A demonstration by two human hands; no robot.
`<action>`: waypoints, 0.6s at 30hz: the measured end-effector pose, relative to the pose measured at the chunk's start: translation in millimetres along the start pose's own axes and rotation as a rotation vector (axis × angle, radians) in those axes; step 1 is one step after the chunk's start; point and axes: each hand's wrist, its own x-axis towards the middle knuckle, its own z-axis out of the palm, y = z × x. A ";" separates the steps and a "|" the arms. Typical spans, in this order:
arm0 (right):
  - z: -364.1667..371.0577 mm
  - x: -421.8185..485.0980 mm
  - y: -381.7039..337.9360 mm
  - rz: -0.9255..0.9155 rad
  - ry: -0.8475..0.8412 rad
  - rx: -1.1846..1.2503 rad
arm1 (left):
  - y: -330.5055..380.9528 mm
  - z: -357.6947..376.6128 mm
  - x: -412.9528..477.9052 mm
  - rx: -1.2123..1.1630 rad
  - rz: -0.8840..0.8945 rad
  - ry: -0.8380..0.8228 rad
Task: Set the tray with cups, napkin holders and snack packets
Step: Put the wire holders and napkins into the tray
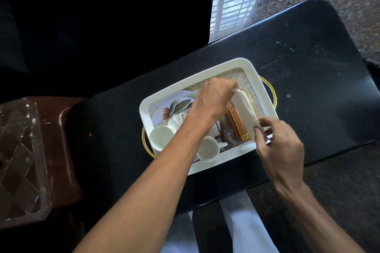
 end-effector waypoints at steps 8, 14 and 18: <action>-0.3 2.8 -0.8 -0.020 -0.022 -0.019 | -6.5 7.6 2.3 -0.019 -0.040 -0.007; -3.0 8.0 -16.7 -0.033 -0.016 0.000 | -17.3 -5.1 -17.0 -0.007 -0.045 0.036; 2.8 17.2 -42.8 -0.144 -0.080 0.115 | -32.0 -18.9 -51.7 0.051 -0.063 0.117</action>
